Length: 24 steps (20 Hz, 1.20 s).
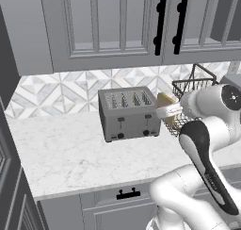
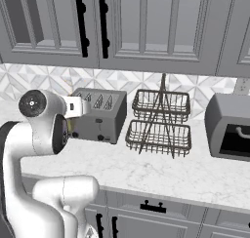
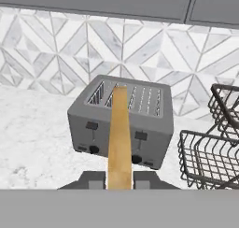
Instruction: Start the toaster. Once the lever pops up, take the bread to the plate on the dining counter.
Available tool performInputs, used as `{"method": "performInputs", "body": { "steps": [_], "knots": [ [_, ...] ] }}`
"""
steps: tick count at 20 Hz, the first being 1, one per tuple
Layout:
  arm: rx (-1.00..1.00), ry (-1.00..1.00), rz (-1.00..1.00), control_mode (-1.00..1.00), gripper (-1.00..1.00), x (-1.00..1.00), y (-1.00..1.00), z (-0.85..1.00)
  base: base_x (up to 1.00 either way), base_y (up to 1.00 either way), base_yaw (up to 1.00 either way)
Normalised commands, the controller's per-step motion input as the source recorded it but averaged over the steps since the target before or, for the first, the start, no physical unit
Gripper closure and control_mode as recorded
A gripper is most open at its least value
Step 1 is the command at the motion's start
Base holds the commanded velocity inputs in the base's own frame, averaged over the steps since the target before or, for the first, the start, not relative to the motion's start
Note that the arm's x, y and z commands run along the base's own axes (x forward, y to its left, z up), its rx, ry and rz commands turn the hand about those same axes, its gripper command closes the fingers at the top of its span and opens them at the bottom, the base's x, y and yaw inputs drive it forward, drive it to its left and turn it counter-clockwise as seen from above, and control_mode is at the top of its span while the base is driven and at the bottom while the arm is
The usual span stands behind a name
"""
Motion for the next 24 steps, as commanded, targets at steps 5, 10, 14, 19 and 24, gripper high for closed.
{"method": "performInputs", "body": {
  "steps": [5, 10, 14, 19, 24],
  "knots": [
    [-0.29, 0.14, -0.18, -1.0, 1.0, -0.24, -0.1, -0.15, 0.0, 0.0, 0.0],
    [-0.15, 0.0, -0.05, -1.0, 1.0, 0.0, 0.05, -0.17, 0.0, 0.0, 0.0],
    [-0.14, 0.0, -0.02, -1.0, 1.0, 0.0, 0.09, -0.08, 0.0, 0.0, 0.0],
    [0.0, 0.0, 0.0, 1.0, 1.0, 0.0, 0.0, 0.0, -0.13, -0.18, -0.22],
    [0.0, 0.0, 0.0, 1.0, 1.0, 0.0, 0.0, 0.0, -0.06, -0.58, -0.58]
  ]
}}
